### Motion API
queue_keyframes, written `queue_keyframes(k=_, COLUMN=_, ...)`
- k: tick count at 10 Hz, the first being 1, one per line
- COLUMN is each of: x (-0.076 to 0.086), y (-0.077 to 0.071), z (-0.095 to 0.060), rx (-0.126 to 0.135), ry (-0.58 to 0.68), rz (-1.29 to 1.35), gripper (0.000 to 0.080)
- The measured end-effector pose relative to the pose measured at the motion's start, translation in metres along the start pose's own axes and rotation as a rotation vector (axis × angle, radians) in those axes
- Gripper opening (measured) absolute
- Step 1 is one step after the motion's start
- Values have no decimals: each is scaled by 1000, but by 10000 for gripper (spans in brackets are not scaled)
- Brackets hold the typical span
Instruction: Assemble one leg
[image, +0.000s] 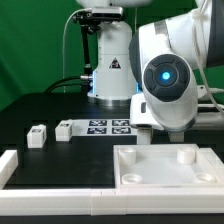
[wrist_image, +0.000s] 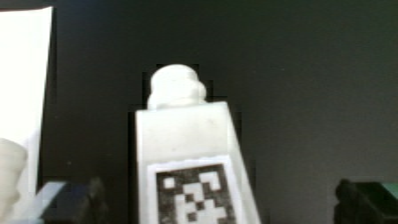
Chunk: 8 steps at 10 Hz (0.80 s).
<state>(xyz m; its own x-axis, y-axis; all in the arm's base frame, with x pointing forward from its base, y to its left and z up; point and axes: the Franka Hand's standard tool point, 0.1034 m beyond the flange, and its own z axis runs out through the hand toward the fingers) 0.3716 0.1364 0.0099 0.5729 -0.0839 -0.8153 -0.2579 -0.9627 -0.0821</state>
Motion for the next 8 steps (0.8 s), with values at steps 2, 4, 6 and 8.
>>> queue_keyframes(k=2, x=0, y=-2, z=0, rx=-3, ry=0, rz=-3, gripper=649)
queue_keyframes(k=4, x=0, y=-1, z=-1, rx=-2, ry=2, rz=-4, gripper=558)
queue_keyframes(k=6, x=0, y=-1, z=-1, rx=-2, ry=2, rz=-4, gripper=290)
queue_keyframes(k=8, x=0, y=-1, z=-1, rx=-2, ry=2, rz=-4, gripper=290)
